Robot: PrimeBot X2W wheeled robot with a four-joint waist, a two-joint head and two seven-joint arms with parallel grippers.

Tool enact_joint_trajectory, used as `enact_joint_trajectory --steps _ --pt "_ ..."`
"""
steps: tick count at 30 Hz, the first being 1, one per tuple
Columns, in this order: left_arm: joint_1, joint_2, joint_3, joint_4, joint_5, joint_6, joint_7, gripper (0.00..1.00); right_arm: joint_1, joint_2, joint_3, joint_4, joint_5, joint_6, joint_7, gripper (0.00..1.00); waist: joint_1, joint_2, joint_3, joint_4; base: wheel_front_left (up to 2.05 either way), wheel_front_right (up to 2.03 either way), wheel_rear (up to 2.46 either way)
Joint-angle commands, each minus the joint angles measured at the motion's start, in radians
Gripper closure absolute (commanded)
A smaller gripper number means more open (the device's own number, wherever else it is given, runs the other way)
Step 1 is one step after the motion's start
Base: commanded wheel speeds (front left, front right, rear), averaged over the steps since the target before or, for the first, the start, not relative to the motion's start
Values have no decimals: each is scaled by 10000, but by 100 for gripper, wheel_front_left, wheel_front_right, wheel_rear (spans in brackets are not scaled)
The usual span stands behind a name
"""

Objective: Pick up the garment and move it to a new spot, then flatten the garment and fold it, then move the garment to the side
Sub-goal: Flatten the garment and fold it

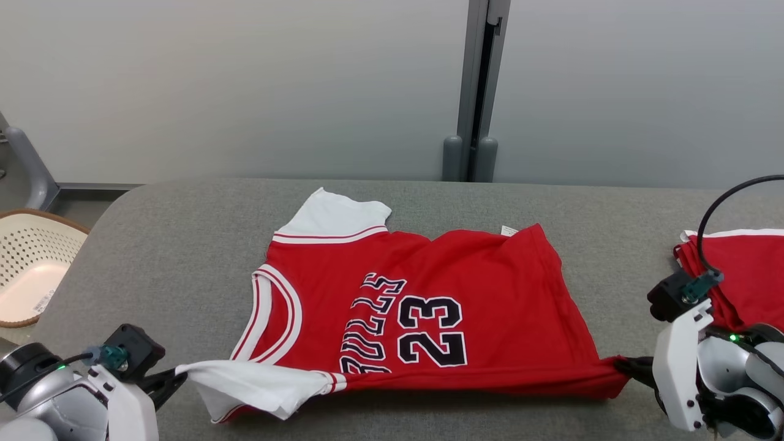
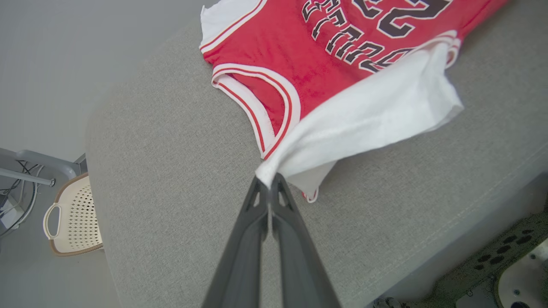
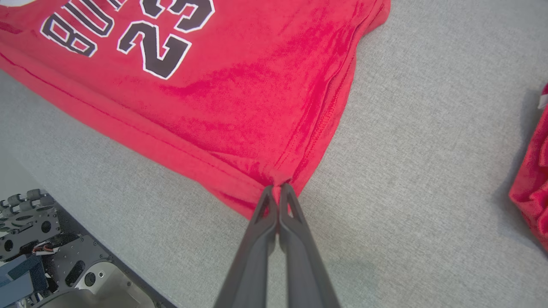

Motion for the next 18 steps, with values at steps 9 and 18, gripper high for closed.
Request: enact_joint_trajectory --steps 9,18 --pt "-1463 -956 -75 1223 627 -168 48 100 -1033 865 34 1069 -799 -22 -554 100 0 -1 823 -453 0 0 0" --pt "-2984 -1618 -440 2708 1017 -482 -217 100 -1922 1653 123 1732 -1333 -22 -1044 100 0 -1 1754 -749 0 0 0"
